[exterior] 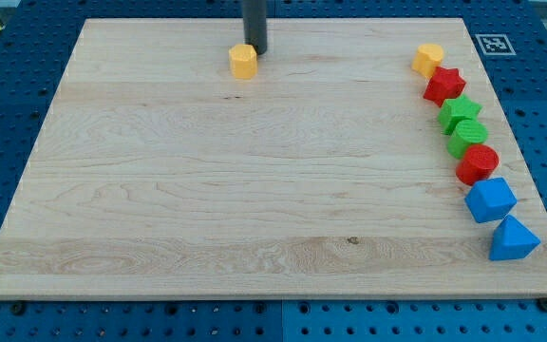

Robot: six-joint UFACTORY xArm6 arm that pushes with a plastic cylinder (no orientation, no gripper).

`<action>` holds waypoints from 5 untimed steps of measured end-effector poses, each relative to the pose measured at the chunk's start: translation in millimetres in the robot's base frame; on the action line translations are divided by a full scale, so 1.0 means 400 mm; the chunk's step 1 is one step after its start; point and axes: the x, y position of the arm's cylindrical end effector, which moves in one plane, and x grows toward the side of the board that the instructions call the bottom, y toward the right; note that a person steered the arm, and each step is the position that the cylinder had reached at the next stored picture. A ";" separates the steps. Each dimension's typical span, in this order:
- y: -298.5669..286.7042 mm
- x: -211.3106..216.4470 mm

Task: Slide the yellow hexagon to the top left

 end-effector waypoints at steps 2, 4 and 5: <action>0.016 0.124; -0.116 0.114; -0.179 0.068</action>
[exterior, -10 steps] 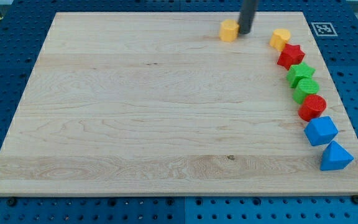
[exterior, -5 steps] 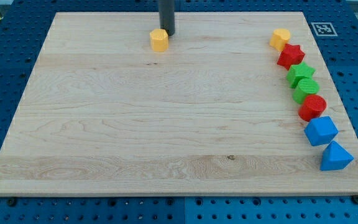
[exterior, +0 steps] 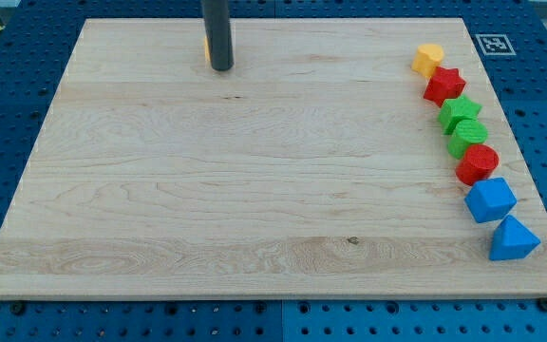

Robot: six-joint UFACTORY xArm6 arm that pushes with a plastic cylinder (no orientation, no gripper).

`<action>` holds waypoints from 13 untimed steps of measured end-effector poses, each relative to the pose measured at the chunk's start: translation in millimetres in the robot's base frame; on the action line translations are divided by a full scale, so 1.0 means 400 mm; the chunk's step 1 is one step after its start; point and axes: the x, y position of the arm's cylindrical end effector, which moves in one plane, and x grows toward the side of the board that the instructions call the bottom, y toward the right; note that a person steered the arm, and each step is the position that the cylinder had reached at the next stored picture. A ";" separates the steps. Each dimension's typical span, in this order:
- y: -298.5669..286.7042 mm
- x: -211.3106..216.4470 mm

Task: Slide the yellow hexagon to the top left

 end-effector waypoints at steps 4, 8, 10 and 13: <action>0.096 -0.081; -0.183 -0.087; -0.226 -0.073; -0.130 -0.133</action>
